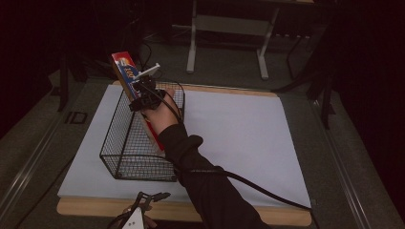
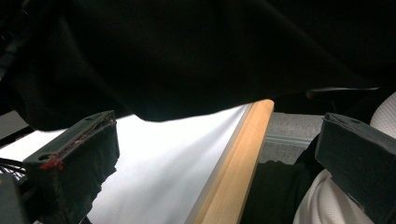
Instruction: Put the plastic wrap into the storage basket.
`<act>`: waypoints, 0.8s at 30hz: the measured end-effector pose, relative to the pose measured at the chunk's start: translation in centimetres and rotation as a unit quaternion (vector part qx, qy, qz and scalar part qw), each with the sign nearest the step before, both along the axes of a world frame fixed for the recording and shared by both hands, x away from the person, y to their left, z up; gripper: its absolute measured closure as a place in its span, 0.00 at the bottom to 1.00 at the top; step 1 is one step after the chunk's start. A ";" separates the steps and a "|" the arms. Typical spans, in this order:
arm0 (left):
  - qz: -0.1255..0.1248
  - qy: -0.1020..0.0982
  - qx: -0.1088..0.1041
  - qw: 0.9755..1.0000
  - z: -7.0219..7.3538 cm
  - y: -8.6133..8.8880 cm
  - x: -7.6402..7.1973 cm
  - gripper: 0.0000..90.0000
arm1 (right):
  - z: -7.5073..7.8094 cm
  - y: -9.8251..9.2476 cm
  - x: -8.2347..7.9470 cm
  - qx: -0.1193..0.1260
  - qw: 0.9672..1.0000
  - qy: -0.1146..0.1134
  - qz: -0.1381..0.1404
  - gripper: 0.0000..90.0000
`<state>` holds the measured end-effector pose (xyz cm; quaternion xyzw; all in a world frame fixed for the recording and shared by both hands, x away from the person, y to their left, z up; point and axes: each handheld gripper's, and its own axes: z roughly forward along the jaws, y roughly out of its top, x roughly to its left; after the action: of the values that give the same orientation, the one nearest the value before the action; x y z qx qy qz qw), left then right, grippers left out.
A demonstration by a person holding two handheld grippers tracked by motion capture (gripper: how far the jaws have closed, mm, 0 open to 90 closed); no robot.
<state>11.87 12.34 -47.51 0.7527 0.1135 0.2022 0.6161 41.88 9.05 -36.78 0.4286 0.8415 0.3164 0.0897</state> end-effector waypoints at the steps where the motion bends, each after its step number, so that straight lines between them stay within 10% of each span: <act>1: 0.001 -0.001 0.000 1.000 0.0 0.0 0.0 0.00 | -0.2 -0.1 -0.1 0.002 1.000 -0.001 -0.002 0.44; 24: -0.016 0.003 0.007 1.000 -0.1 -0.3 -0.1 0.00 | -5.7 -0.5 -0.7 -0.038 0.999 0.025 -0.008 0.44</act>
<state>11.77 12.03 -47.62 0.7594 0.1016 0.1912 0.6135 41.21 8.57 -42.46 0.4391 0.8516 0.2728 0.0869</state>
